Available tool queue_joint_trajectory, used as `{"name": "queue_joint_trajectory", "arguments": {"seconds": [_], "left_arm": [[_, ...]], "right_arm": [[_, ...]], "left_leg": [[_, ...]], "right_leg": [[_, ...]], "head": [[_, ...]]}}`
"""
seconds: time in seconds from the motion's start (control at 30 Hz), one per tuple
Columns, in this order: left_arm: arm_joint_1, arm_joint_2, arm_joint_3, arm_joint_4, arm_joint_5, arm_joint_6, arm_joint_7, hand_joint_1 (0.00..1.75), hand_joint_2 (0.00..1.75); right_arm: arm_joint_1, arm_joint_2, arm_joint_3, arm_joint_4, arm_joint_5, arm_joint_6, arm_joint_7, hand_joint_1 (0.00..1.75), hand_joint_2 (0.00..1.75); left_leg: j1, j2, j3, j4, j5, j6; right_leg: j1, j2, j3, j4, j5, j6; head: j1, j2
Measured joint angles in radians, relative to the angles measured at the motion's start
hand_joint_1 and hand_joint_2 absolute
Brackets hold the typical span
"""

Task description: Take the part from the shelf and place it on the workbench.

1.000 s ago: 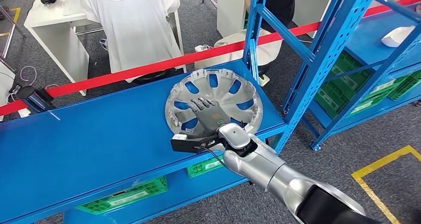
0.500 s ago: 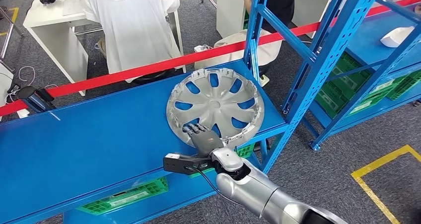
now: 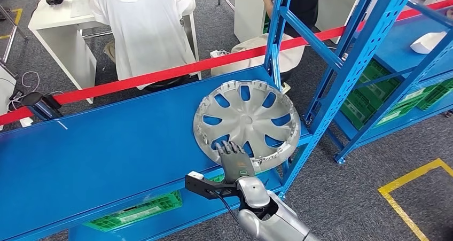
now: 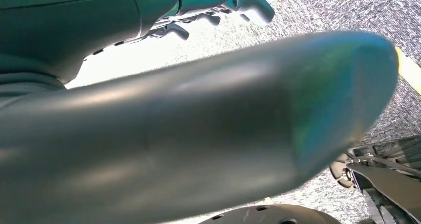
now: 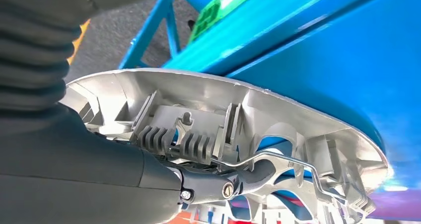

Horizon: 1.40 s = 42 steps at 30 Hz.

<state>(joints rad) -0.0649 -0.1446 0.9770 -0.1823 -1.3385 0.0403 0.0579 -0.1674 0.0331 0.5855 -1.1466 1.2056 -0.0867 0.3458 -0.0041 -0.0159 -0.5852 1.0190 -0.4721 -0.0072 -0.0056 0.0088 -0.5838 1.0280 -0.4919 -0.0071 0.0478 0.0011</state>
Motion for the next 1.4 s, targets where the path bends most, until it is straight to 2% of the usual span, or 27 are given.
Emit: {"name": "queue_joint_trajectory", "arguments": {"seconds": [0.2,0.47,0.5,0.53,0.63,0.67,1.07,1.4], "left_arm": [[0.001,0.000,0.000,0.000,0.005,0.001,-0.003,0.00,0.00],[0.001,-0.002,0.000,0.000,0.008,0.010,-0.016,0.00,0.00],[0.001,-0.003,0.000,0.000,0.009,0.010,-0.016,0.00,0.00],[0.001,-0.003,0.000,0.000,0.009,0.010,-0.017,0.00,0.00],[0.001,-0.003,0.000,0.000,0.009,0.012,-0.017,0.00,0.00],[0.001,-0.003,0.000,0.000,0.009,0.014,-0.016,0.00,0.00],[0.001,-0.004,0.001,0.000,0.006,0.022,0.002,0.00,0.00],[0.001,-0.004,0.001,0.000,0.002,0.030,-0.008,0.00,0.00]], "right_arm": [[0.071,-0.013,-0.056,-0.082,0.028,0.013,0.006,0.00,1.75],[0.116,-0.015,-0.108,-0.133,0.009,0.016,-0.005,0.00,1.75],[0.119,-0.015,-0.110,-0.136,0.008,0.016,-0.005,0.04,1.75],[0.121,-0.015,-0.113,-0.138,0.008,0.016,-0.005,0.18,1.75],[0.129,-0.015,-0.124,-0.145,0.005,0.016,-0.004,1.44,1.75],[0.132,-0.015,-0.128,-0.147,0.003,0.017,-0.004,1.75,1.75],[0.177,-0.015,-0.182,-0.208,-0.041,0.014,-0.008,1.75,1.75],[0.201,-0.016,-0.186,-0.240,-0.077,0.010,-0.010,1.75,1.75]], "left_leg": [[0.000,0.000,0.001,0.000,-0.001,0.001],[0.000,-0.002,0.001,0.000,-0.001,0.002],[0.000,-0.002,0.001,0.000,-0.001,0.002],[-0.001,-0.002,0.002,0.000,-0.002,0.002],[-0.001,-0.002,0.002,0.000,-0.002,0.002],[-0.001,-0.002,0.002,0.000,-0.002,0.002],[-0.001,-0.001,0.003,0.001,-0.003,0.002],[-0.001,-0.001,0.003,0.001,-0.003,0.003]], "right_leg": [[0.000,0.000,0.001,-0.001,0.000,0.001],[0.000,-0.002,0.003,-0.002,-0.001,0.002],[0.000,-0.002,0.003,-0.002,-0.001,0.002],[0.000,-0.002,0.003,-0.002,-0.001,0.002],[0.000,-0.002,0.004,-0.003,-0.001,0.002],[0.000,-0.002,0.004,-0.003,-0.001,0.002],[0.000,-0.002,0.005,-0.004,-0.001,0.002],[-0.001,-0.002,0.006,-0.004,-0.002,0.003]], "head": [[0.000,0.000],[0.000,0.000],[0.000,0.000],[0.000,0.000],[0.000,0.000],[0.000,0.000],[0.000,0.000],[0.000,0.000]]}}
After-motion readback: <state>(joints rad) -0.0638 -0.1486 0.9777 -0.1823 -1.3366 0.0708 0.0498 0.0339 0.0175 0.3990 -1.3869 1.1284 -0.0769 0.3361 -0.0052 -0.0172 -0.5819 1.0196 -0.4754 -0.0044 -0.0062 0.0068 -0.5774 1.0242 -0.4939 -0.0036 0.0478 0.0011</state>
